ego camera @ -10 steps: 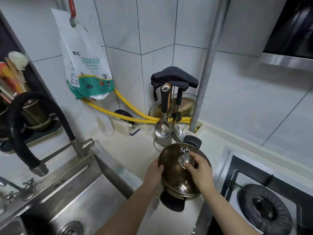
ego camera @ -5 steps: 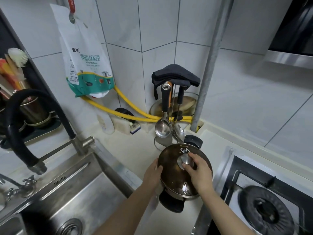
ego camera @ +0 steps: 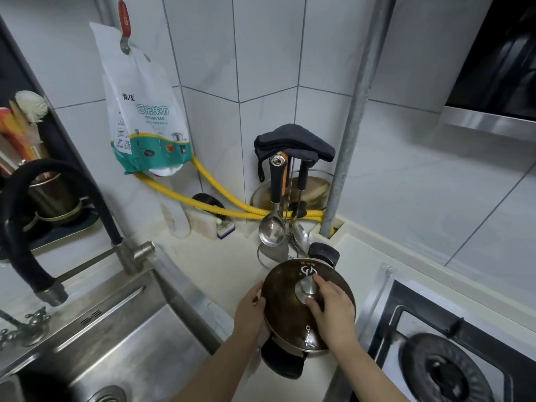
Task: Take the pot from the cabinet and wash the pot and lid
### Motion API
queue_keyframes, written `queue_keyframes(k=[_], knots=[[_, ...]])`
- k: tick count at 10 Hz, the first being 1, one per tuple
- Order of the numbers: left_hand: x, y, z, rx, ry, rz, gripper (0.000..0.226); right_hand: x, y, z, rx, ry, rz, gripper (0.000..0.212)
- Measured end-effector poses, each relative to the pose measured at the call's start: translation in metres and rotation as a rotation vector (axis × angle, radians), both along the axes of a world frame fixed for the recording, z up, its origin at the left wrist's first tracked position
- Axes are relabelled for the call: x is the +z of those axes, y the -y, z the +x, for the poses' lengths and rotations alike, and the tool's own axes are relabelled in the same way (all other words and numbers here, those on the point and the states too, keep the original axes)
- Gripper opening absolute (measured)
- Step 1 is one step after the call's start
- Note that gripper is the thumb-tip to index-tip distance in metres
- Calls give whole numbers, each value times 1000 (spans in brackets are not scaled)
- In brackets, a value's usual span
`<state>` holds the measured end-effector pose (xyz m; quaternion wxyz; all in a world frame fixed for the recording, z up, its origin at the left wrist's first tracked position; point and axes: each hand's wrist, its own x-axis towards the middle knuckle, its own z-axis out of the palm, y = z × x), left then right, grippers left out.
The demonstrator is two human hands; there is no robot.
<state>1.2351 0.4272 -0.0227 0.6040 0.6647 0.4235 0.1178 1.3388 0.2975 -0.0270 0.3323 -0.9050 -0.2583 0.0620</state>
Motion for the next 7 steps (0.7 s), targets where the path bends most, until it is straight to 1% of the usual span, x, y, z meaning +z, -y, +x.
queue_keyframes(k=[2, 3, 4, 5, 6, 7], knots=[[6, 10, -2, 15, -13, 58, 39, -2, -1, -7, 6, 90, -15, 50], [17, 16, -4, -7, -45, 147, 38, -4, 1, -8, 18, 150, -20, 50], [19, 17, -12, -54, -128, 222, 37, 0, 2, -10, 66, 182, -106, 51], [23, 12, -28, -166, -309, 300, 44, 16, 5, -13, 72, 119, -235, 54], [33, 2, -42, -268, -505, 553, 59, 36, 8, -19, 77, 150, -318, 56], [49, -6, -56, -277, -552, 829, 73, 63, 7, -35, 120, 241, -357, 60]])
